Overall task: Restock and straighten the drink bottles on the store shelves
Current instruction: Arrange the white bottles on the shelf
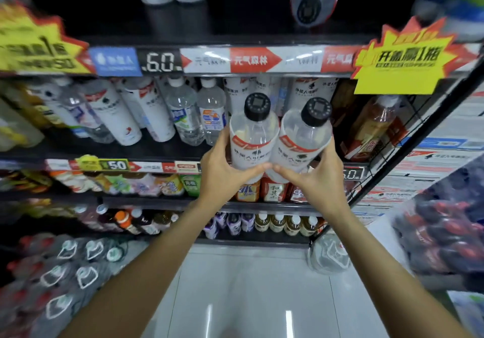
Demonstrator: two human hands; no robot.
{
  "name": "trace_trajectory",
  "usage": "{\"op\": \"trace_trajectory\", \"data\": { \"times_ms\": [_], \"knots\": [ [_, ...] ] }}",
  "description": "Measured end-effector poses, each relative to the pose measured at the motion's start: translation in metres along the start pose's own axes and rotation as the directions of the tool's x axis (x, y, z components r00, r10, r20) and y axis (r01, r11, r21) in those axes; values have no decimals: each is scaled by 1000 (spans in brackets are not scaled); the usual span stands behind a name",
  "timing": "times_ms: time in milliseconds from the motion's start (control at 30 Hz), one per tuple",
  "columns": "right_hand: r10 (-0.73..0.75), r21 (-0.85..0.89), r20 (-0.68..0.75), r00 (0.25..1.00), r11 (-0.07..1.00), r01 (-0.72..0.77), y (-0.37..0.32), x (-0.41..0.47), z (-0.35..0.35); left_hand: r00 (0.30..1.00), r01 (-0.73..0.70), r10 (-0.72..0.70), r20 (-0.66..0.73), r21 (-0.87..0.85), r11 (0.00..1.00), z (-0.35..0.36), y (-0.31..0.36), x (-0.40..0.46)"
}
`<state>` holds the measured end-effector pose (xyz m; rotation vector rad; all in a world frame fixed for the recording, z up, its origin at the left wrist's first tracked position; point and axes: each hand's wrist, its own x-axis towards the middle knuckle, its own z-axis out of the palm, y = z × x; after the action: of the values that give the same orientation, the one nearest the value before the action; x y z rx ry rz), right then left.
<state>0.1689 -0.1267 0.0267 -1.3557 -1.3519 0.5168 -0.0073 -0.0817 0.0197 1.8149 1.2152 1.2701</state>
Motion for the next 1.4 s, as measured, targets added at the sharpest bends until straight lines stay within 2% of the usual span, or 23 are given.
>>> {"op": "trace_trajectory", "data": {
  "times_ms": [133, 267, 467, 600, 667, 733, 833, 933, 1000, 1100, 1233, 1333, 1400],
  "knots": [
    [-22, 58, 72, 997, 998, 18, -70, -23, -23, 998, -54, 53, 25, 20, 998, -52, 55, -24],
    [-113, 102, 70, 991, 989, 106, -126, -12, -30, 975, -220, 220, -12, 31, 975, -95, 101, -8],
    [-252, 191, -34, 967, 948, 254, -183, 61, -2, 840, -507, 526, -131, 153, 848, -150, 141, 72],
    [-377, 127, -144, 915, 910, 395, -210, 109, 25, 788, -578, 613, -59, 274, 769, -174, 129, 128],
    [-414, 85, -170, 894, 898, 432, -213, 128, 37, 817, -548, 577, -5, 309, 778, -183, 118, 149],
    [-414, 39, -148, 898, 905, 424, -209, 150, 47, 878, -466, 476, 38, 287, 837, -189, 110, 166],
    [-381, -94, -22, 924, 921, 377, -197, 179, 50, 928, -370, 369, 56, 260, 892, -192, 98, 188],
    [-346, -225, 104, 932, 905, 361, -187, 204, 54, 969, -244, 249, 7, 209, 947, -193, 93, 210],
    [-298, -251, 110, 948, 915, 317, -183, 218, 61, 988, -145, 151, -38, 135, 980, -192, 91, 225],
    [-199, -194, 70, 978, 959, 209, -181, 238, 74, 996, -28, 32, -81, 50, 998, -185, 82, 243],
    [-80, -141, 29, 996, 987, 84, -172, 255, 85, 992, 19, -14, -128, 39, 999, -172, 78, 253],
    [-46, -206, 13, 999, 977, 47, -167, 266, 86, 996, 13, -8, -90, 60, 998, -162, 84, 261],
    [32, -270, -1, 1000, 962, -31, -167, 274, 83, 995, 0, 7, -102, 68, 998, -155, 88, 263]
  ]
}}
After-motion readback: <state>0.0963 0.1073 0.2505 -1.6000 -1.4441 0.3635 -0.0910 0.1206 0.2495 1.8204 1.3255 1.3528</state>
